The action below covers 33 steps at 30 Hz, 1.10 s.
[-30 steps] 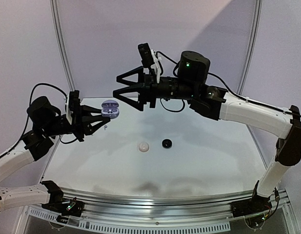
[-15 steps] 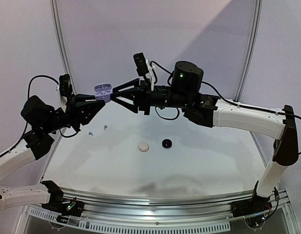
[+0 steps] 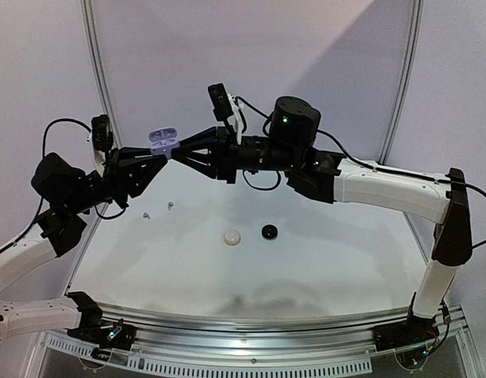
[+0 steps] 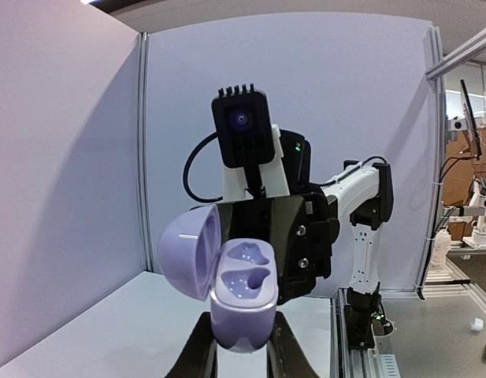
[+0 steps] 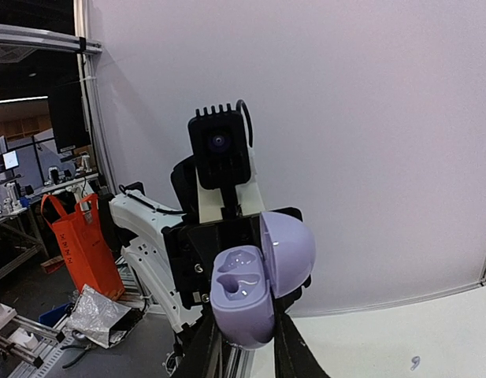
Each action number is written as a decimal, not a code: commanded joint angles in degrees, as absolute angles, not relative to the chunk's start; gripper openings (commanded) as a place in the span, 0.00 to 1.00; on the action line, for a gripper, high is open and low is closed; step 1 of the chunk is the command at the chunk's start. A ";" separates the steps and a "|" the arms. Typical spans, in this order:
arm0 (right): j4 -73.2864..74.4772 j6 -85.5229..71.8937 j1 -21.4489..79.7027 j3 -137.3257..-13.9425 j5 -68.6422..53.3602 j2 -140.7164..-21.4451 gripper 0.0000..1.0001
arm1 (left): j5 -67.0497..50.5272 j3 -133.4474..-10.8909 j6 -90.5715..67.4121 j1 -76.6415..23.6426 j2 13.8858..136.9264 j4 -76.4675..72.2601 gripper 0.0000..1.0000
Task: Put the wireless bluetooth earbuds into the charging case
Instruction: Pass from the left arm to the right
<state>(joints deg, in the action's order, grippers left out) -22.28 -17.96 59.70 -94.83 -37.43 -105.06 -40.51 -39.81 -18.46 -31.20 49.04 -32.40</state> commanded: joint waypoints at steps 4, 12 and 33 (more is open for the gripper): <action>-22.18 -19.58 59.93 -97.11 -39.50 -107.26 0.24 | -41.25 -41.04 -18.38 -30.85 49.56 -33.40 0.00; -22.17 -19.17 60.05 -97.38 -39.45 -107.31 0.30 | -41.48 -41.13 -18.20 -30.84 49.66 -33.14 0.00; -27.05 -17.49 59.07 -90.82 -32.09 -102.98 0.00 | -34.75 -39.01 -10.66 -30.76 47.24 -24.95 0.69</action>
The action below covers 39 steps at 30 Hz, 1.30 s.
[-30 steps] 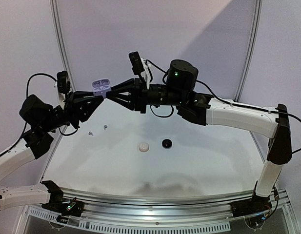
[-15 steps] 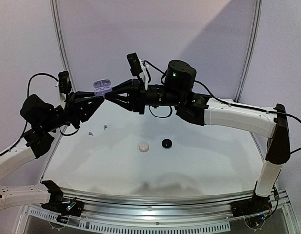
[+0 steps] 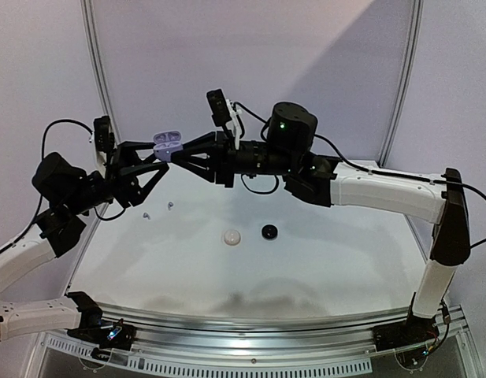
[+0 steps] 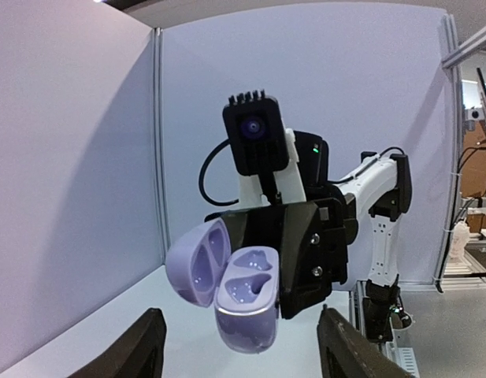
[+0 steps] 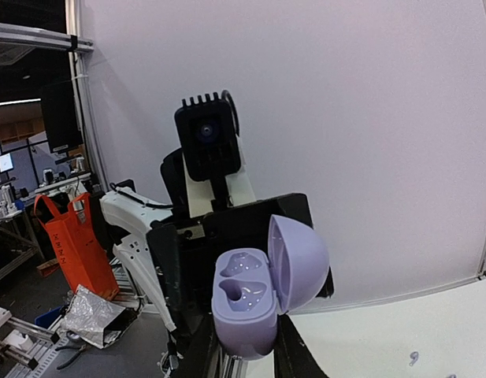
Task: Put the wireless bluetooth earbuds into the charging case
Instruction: Pass from the left arm to the right, then pick up the right earbud from the corner of the board.
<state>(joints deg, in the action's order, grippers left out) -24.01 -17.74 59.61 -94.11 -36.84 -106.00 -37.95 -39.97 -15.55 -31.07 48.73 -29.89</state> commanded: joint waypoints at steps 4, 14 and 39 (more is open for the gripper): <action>-26.82 -16.26 58.75 -89.61 -29.49 -101.73 0.00 | -32.89 -38.85 -9.42 -30.76 46.59 -21.02 0.72; -26.71 -14.76 56.72 -85.72 -21.72 -99.41 0.00 | -20.27 -45.86 -3.98 -28.96 47.86 -1.09 0.73; -17.67 -8.70 55.75 -80.45 -11.98 -94.72 0.00 | 5.37 -77.98 -23.30 -1.05 101.18 38.28 0.69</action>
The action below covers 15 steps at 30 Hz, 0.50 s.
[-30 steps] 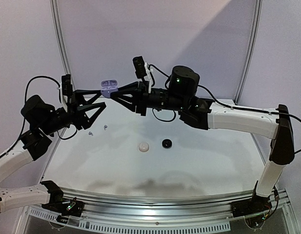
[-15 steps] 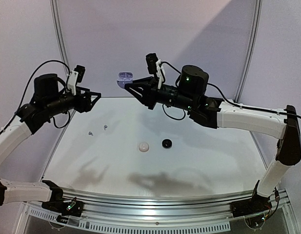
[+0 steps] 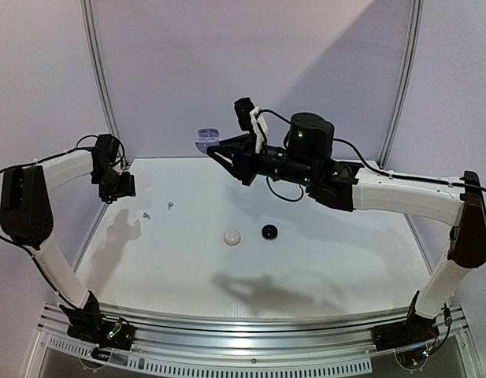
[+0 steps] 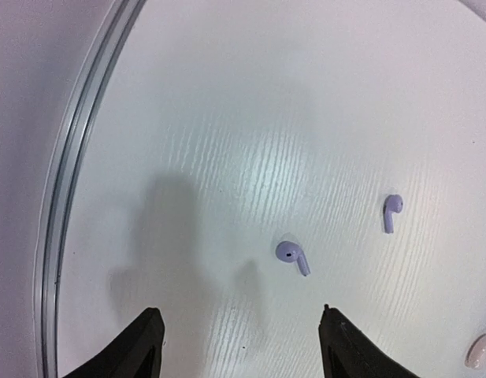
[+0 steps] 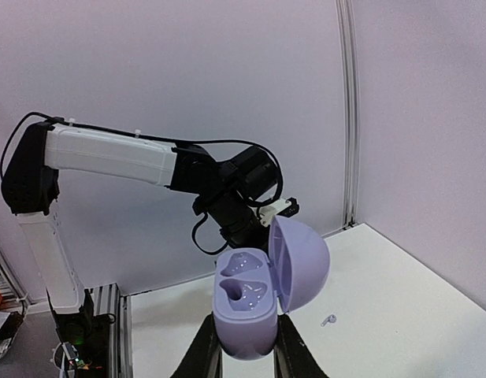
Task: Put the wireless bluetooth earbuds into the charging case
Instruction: Pick up the right earbud from the corner of the board.
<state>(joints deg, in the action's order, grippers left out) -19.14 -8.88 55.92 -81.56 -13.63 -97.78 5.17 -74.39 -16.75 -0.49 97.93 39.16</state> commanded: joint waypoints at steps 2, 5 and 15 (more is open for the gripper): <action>-17.58 -9.01 55.73 -80.25 -11.70 -94.73 0.00 | 6.05 -78.97 -24.43 -1.05 104.48 38.10 0.69; -17.41 -9.21 55.74 -80.39 -11.52 -94.96 0.00 | 4.65 -79.41 -26.82 -1.35 108.26 38.51 0.68; -15.07 -8.84 55.74 -82.79 -12.21 -96.72 0.00 | 3.54 -79.52 -30.32 -3.77 114.94 36.83 0.63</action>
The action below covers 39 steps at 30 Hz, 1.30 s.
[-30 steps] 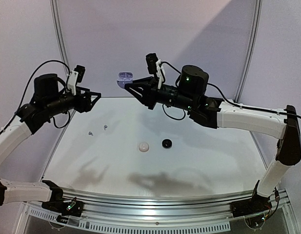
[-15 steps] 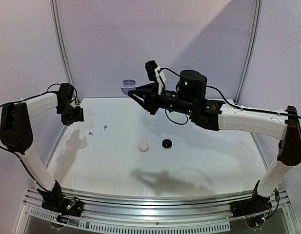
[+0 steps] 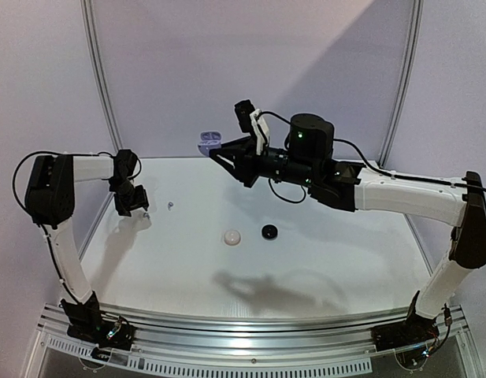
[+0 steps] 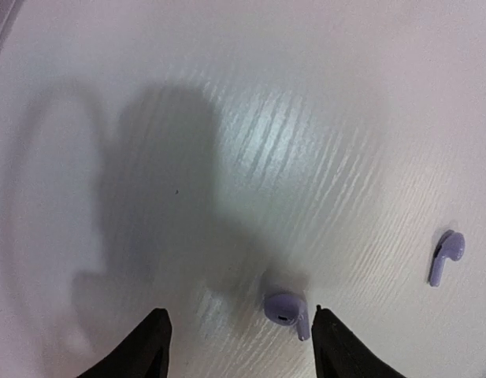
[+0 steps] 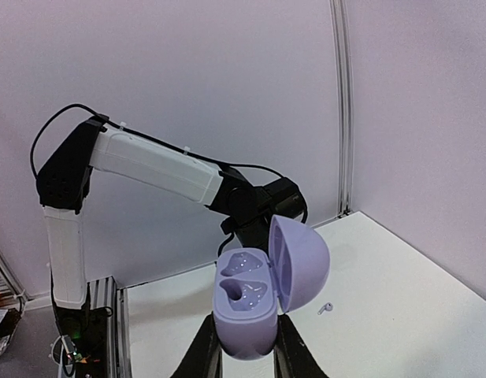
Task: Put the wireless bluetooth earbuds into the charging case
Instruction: Pick up the right earbud from the corner of the board.
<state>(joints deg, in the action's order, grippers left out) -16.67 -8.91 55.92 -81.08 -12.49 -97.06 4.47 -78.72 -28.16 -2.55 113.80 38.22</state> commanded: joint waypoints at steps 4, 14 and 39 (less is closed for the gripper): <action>-14.73 -8.79 55.78 -82.79 -12.66 -96.52 0.00 | 5.05 -80.53 -30.00 -3.70 117.34 36.32 0.61; -14.12 -8.96 55.78 -82.60 -12.45 -96.01 0.00 | 2.77 -78.52 -30.79 -3.73 118.31 34.94 0.45; -13.88 -8.97 55.74 -83.06 -13.12 -96.40 0.00 | -0.74 -73.39 -33.44 -3.87 115.45 34.76 0.33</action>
